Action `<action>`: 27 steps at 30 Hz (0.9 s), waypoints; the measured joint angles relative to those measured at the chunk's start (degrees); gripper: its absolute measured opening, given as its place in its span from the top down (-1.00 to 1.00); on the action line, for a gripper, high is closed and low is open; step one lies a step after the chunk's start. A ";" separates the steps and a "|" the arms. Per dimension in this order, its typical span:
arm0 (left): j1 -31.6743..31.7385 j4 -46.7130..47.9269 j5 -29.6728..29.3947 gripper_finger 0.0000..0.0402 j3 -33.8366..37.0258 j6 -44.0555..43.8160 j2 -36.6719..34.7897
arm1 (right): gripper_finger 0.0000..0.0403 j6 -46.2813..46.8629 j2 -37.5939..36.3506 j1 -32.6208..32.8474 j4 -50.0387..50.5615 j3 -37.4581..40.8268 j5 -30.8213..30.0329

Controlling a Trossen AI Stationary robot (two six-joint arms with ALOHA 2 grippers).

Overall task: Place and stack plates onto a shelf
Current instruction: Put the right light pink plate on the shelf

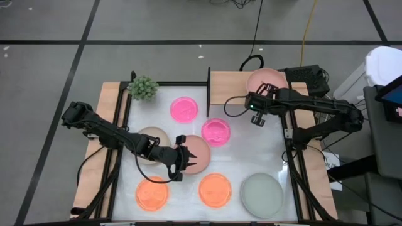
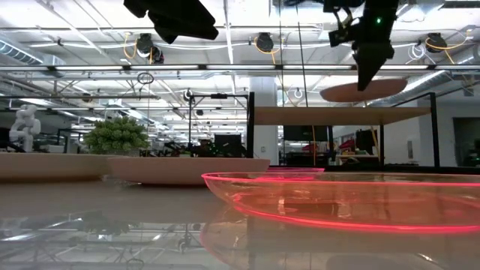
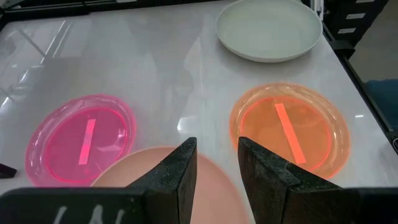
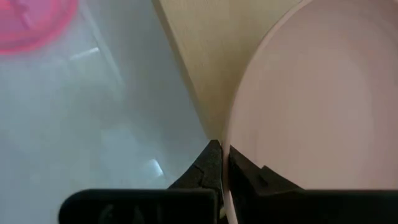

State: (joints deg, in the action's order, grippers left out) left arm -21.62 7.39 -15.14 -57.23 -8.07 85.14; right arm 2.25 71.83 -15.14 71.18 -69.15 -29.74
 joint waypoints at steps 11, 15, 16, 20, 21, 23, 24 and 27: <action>0.01 0.01 0.00 0.38 -0.01 0.82 0.00 | 1.00 -4.42 -0.06 -7.51 -3.76 2.03 4.51; 0.01 0.03 0.02 0.38 0.00 0.43 0.00 | 1.00 -4.68 -0.06 -8.74 -4.33 2.30 4.52; -0.01 0.03 0.02 0.38 0.01 0.38 0.00 | 1.00 -4.68 -0.06 -8.89 -4.27 2.30 4.59; -0.01 0.05 0.02 0.38 -0.01 0.38 0.00 | 1.00 -4.65 -0.06 -9.80 -3.62 2.30 4.90; -0.01 0.05 0.02 0.38 -0.01 0.38 0.00 | 1.00 -4.79 -0.06 -10.07 -3.62 2.30 4.89; 0.00 0.05 0.02 0.38 -0.01 0.38 0.00 | 1.00 -5.20 -0.06 -10.71 -3.63 2.30 4.87; -0.01 0.05 0.02 0.38 -0.01 0.37 0.00 | 1.00 -5.40 -0.06 -10.97 -3.61 2.30 4.89; -0.01 0.06 0.02 0.38 -0.01 0.34 0.00 | 0.99 -5.54 -0.06 -11.61 -3.70 2.30 5.62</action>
State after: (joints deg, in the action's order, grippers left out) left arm -21.63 7.46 -15.11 -57.23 -7.73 85.14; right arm -3.30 71.77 -26.75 67.48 -66.85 -24.12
